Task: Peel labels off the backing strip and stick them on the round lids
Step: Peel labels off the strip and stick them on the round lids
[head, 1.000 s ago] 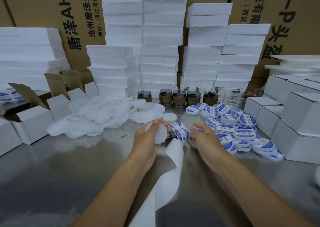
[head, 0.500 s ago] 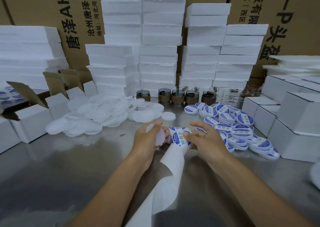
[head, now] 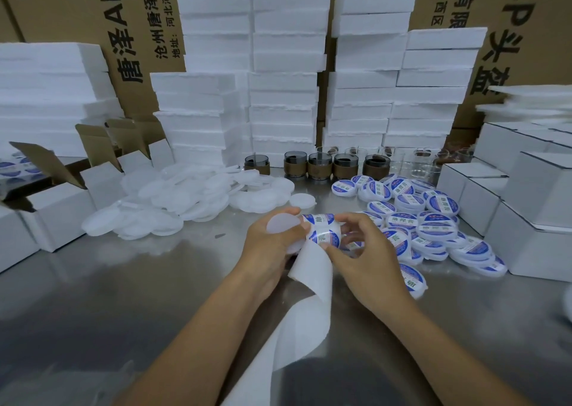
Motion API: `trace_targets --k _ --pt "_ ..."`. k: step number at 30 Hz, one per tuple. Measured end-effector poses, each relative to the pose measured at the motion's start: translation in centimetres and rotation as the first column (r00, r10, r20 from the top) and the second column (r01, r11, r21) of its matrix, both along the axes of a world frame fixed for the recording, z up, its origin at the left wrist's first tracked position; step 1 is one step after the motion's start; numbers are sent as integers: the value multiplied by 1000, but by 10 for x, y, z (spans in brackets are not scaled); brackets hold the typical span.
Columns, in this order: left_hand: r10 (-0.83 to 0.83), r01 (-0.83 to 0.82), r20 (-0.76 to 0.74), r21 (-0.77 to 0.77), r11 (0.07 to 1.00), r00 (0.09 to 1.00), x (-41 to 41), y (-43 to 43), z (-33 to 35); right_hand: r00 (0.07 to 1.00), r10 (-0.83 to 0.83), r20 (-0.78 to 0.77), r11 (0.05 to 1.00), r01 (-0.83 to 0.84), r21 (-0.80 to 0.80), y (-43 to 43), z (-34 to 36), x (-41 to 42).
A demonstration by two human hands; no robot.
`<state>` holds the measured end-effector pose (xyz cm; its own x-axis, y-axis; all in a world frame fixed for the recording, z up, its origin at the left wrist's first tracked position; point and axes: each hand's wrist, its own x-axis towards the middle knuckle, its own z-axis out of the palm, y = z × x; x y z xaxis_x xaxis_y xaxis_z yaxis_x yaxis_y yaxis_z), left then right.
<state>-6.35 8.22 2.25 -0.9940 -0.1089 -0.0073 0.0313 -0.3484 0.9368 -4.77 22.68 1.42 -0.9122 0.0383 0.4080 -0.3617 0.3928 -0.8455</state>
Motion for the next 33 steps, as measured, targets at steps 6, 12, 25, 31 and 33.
trace_targets --k 6,12,25,31,33 --pt "-19 20 -13 44 999 1000 0 0 2 930 1 -368 924 140 357 0 -1 0" --pt "-57 58 -13 68 996 998 1 0 3 901 3 -434 909 178 376 0 -2 -1" --pt "-50 51 29 -33 998 998 4 4 7 883 -58 -466 893 255 371 0 -4 -5" --pt "-18 22 29 -157 987 999 1 3 8 876 -46 -479 888 256 382 0 -4 -4" --pt "-8 16 54 -146 989 998 2 3 7 872 -65 -485 881 279 383 0 -4 -4"
